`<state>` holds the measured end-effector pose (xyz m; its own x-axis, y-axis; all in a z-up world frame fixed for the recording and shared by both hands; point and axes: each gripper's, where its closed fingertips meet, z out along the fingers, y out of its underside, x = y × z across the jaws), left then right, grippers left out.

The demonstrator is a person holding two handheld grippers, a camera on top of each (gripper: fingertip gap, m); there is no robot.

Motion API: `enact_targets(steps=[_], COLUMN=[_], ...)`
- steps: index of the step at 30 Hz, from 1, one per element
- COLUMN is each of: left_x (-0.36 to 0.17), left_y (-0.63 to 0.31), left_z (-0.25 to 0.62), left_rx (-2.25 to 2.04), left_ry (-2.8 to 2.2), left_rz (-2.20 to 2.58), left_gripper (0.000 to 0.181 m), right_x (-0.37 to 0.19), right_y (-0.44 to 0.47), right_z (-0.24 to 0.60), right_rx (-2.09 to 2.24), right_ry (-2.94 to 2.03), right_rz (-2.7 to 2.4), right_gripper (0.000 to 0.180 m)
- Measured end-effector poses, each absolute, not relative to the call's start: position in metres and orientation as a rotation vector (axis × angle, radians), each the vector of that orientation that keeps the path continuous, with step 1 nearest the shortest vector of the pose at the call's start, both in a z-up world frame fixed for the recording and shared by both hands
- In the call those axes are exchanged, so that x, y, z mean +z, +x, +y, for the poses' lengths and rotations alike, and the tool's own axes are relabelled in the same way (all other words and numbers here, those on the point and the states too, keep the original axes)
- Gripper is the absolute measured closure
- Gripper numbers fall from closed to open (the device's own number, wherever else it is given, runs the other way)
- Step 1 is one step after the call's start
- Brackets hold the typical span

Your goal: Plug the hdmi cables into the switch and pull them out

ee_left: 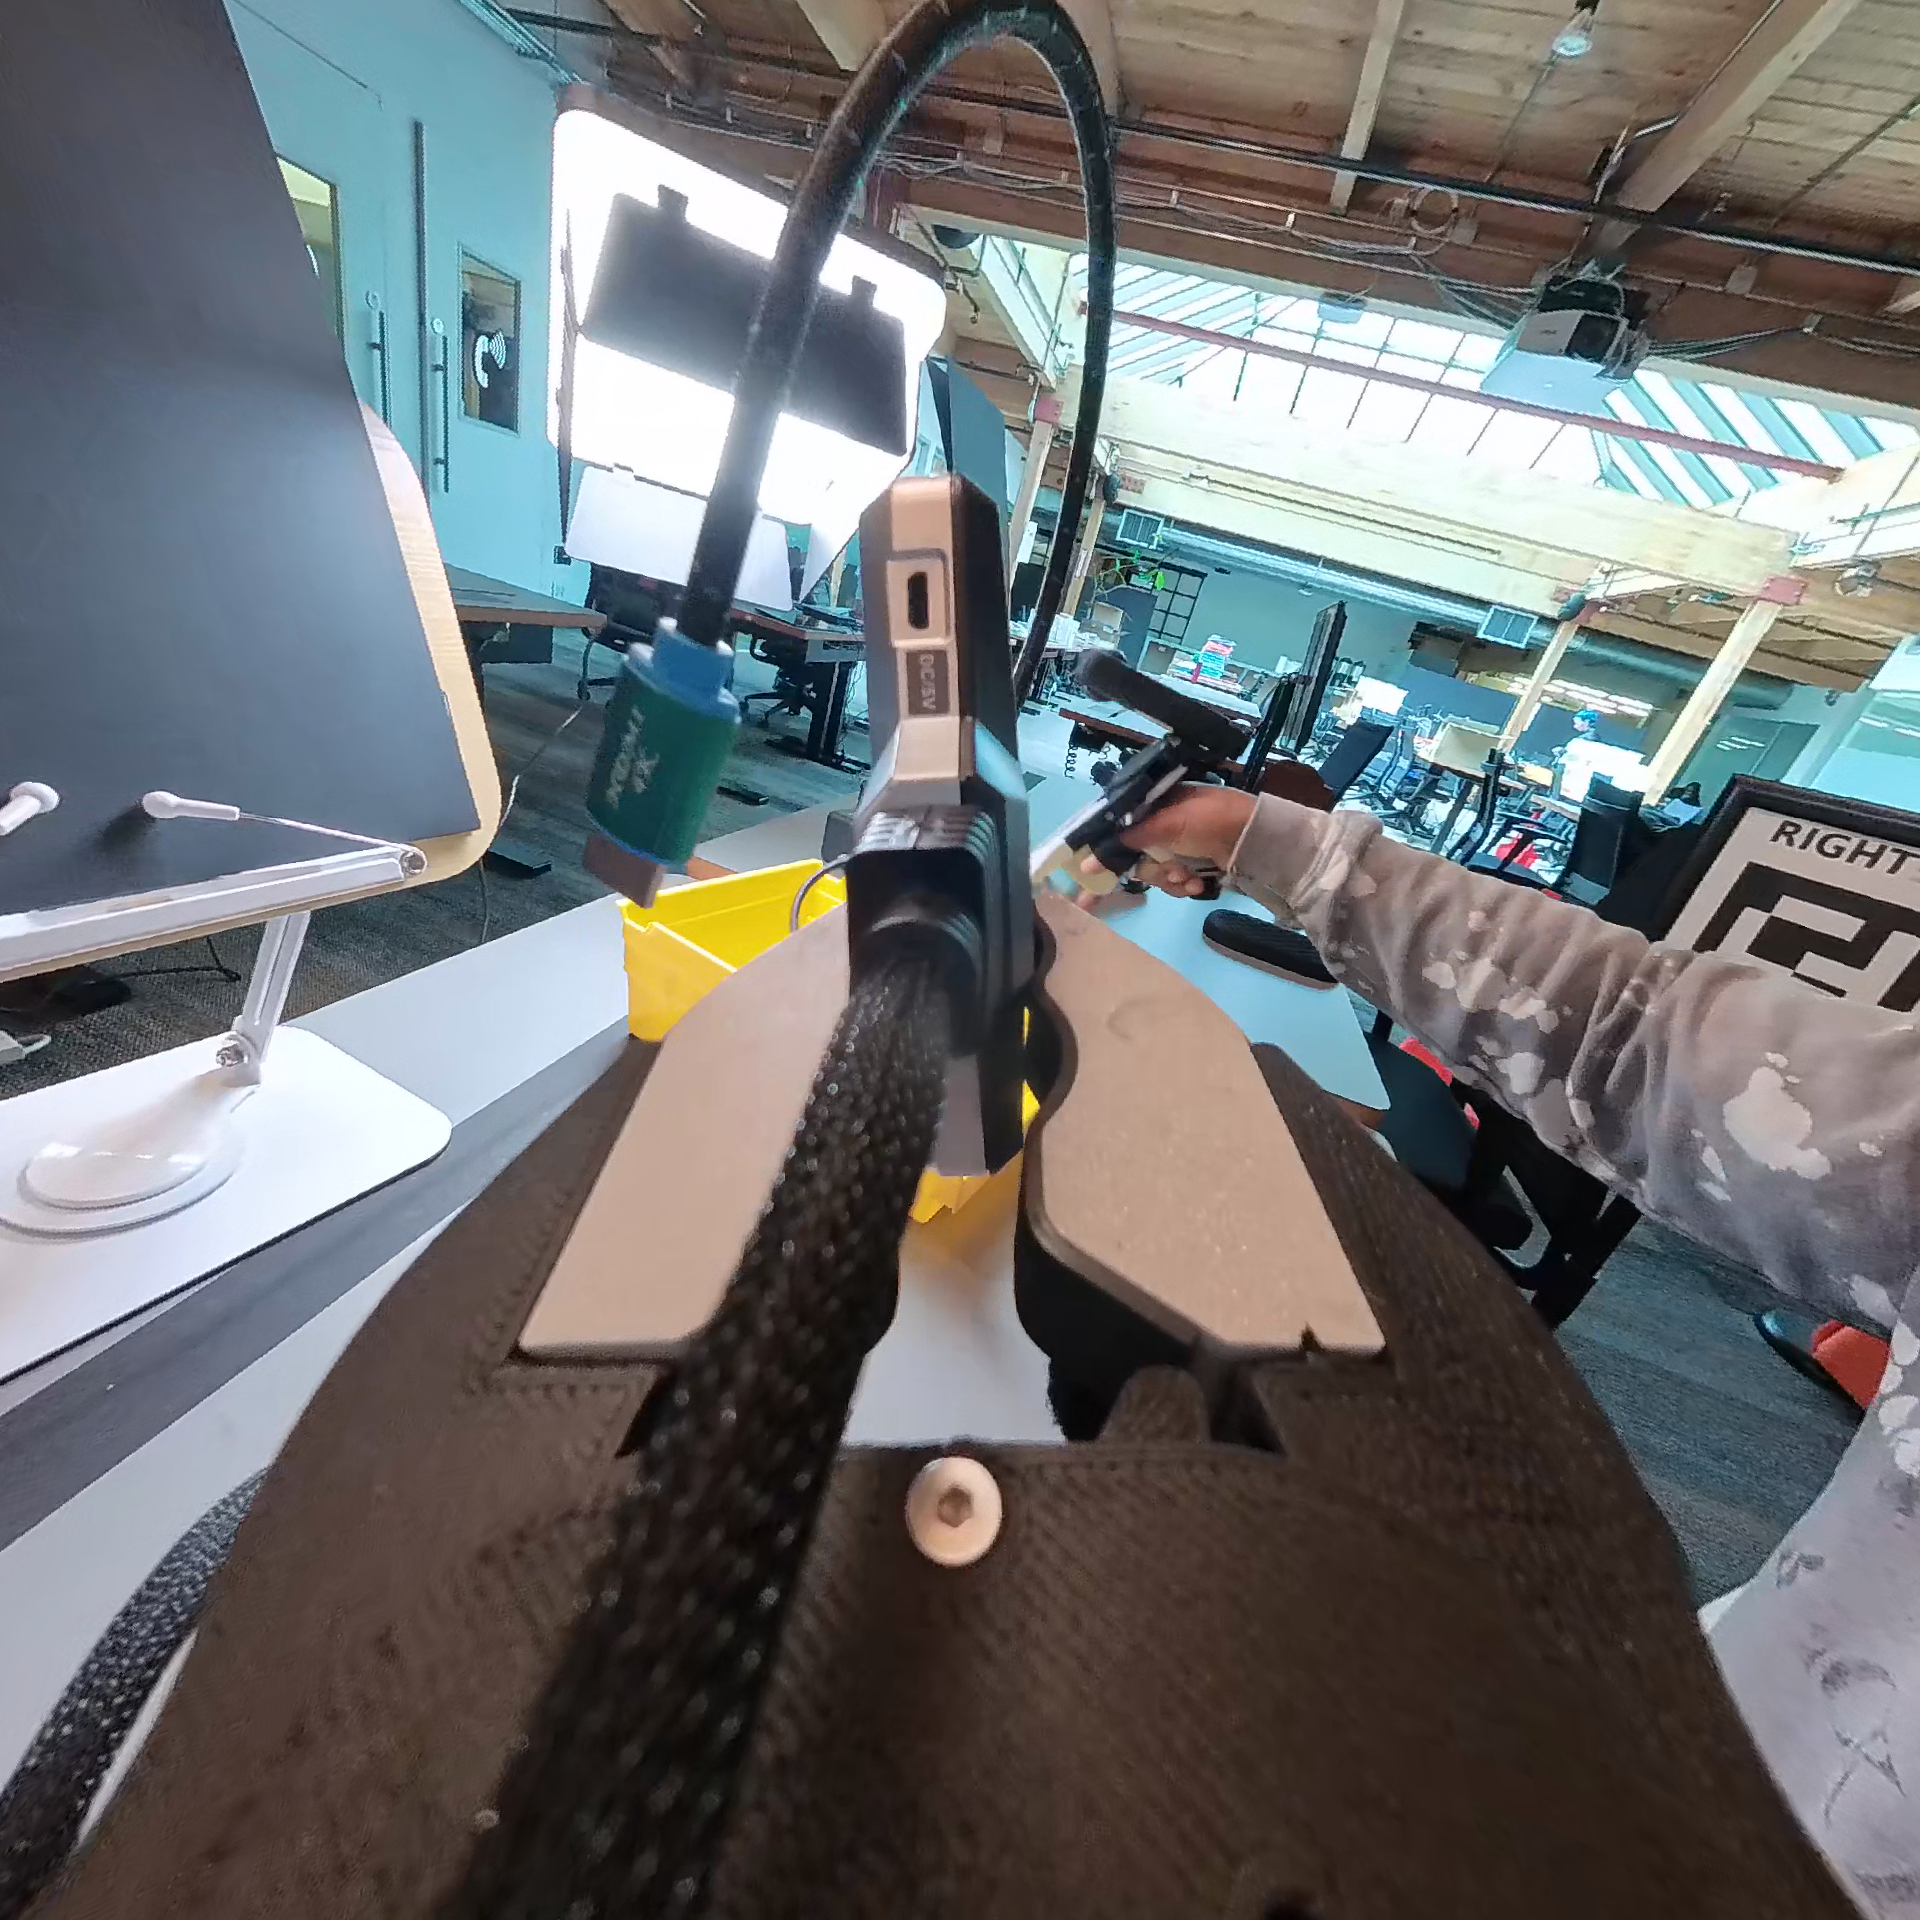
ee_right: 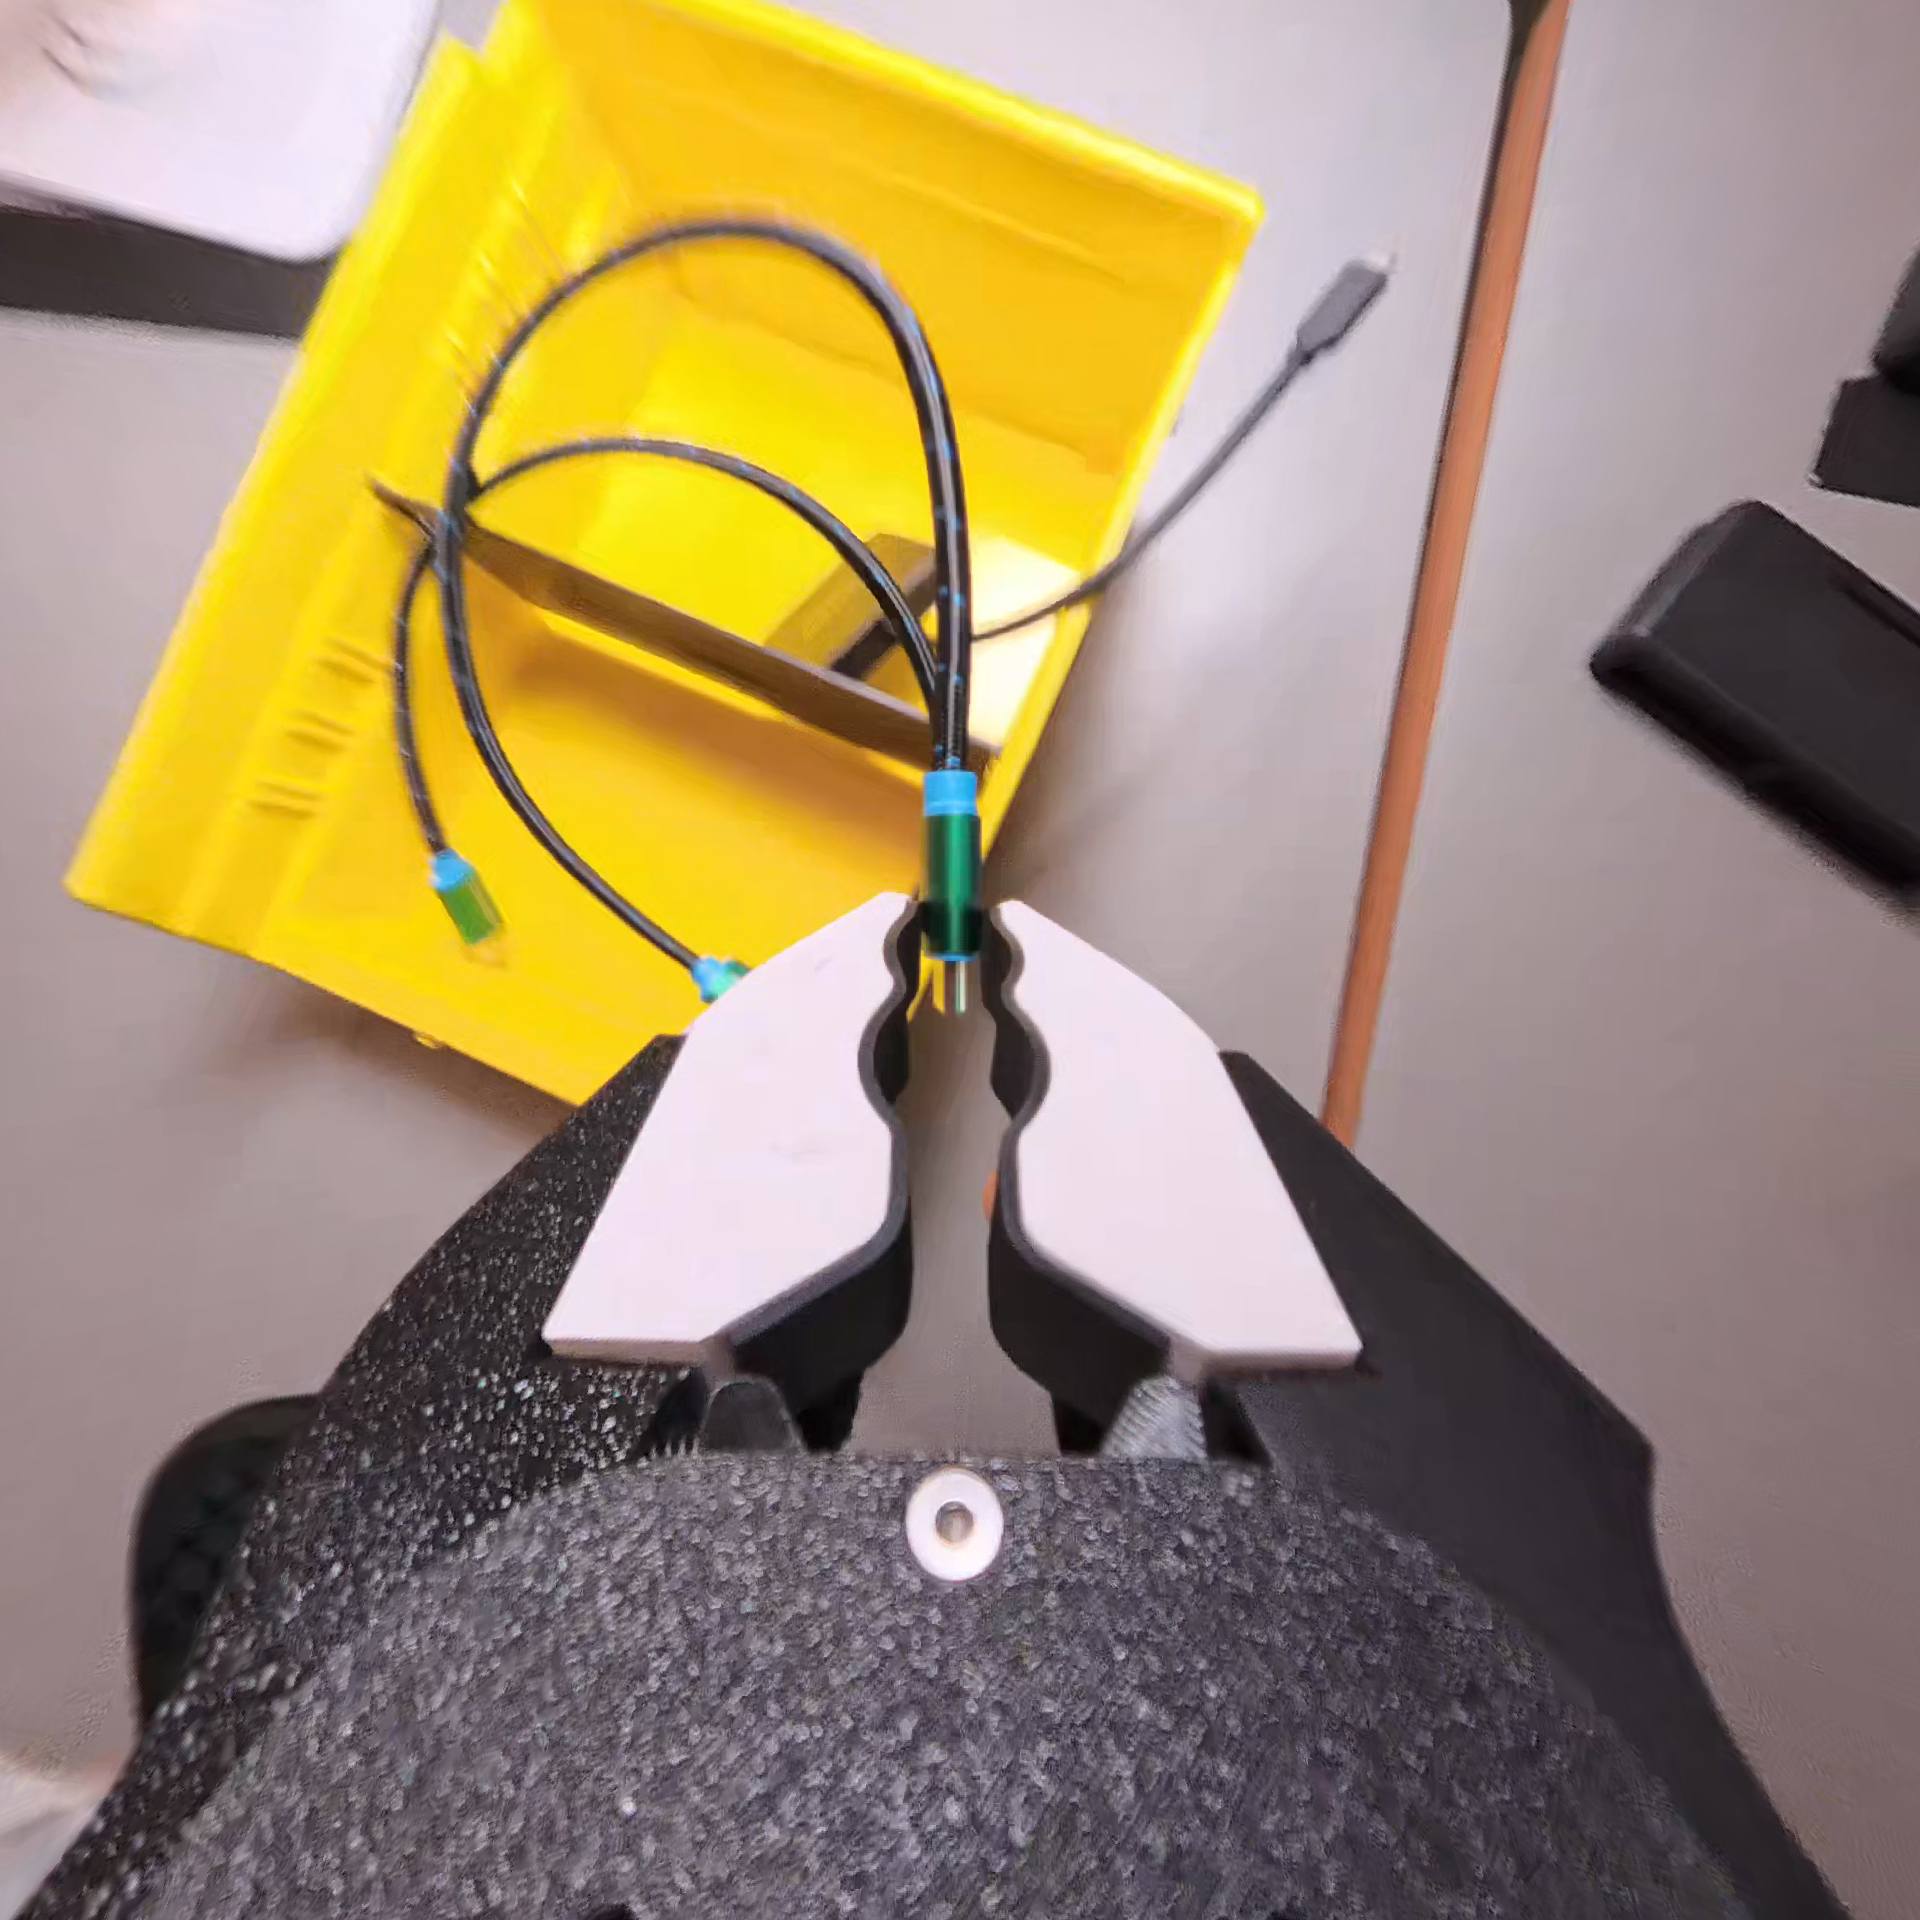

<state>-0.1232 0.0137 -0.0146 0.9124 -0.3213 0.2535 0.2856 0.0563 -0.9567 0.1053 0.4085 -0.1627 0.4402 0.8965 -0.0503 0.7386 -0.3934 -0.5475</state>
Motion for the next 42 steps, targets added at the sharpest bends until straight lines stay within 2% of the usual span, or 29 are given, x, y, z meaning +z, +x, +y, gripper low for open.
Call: enact_targets(steps=[5,12,16,20,23,27,29,33,36,39,42], left_x=[-0.017,-0.022,-0.019,-0.02,-0.021,-0.024,-0.022,-0.011,-0.007,-0.01,-0.012], left_y=[-0.124,-0.119,-0.12,-0.117,-0.115,-0.112,-0.107,-0.097,-0.09,-0.086,-0.082], left_z=[0.017,0.021,0.018,0.018,0.02,0.027,0.029,0.025,0.022,0.023,0.025], left_rx=[-0.475,-0.489,-0.495,-0.5,-0.492,-0.499,-0.537,-0.627,-0.665,-0.662,-0.692], left_ry=[-1.445,-1.464,-1.451,-1.457,-1.463,-1.438,-1.394,-1.273,-1.24,-1.254,-1.259], left_rz=[0.025,0.037,0.036,0.041,0.051,0.065,0.084,0.097,0.131,0.157,0.179], left_gripper=[0.158,0.159,0.159,0.159,0.159,0.159,0.159,0.159,0.158,0.159,0.158], right_x=[-0.199,-0.185,-0.173,-0.201,-0.171,-0.069,-0.036,-0.019,0.003,0.009,0.005], right_y=[0.119,0.119,0.093,0.08,0.042,-0.022,-0.039,-0.072,-0.081,-0.085,-0.08], right_z=[0.364,0.355,0.35,0.342,0.31,0.195,0.141,0.066,0.04,0.036,0.035], right_rx=[0.269,-0.026,0.129,0.048,0.347,1.117,1.385,1.786,2.024,2.088,2.1], right_ry=[-2.192,-2.039,-2.002,-1.927,-1.783,-1.304,-1.13,-0.965,-0.797,-0.755,-0.715], right_rz=[-1.663,-1.877,-1.826,-1.914,-1.816,-1.66,-1.608,-1.528,-1.388,-1.35,-1.384], right_gripper=[0.169,0.15,0.152,0.157,0.159,0.158,0.158,0.153,0.151,0.165,0.168])
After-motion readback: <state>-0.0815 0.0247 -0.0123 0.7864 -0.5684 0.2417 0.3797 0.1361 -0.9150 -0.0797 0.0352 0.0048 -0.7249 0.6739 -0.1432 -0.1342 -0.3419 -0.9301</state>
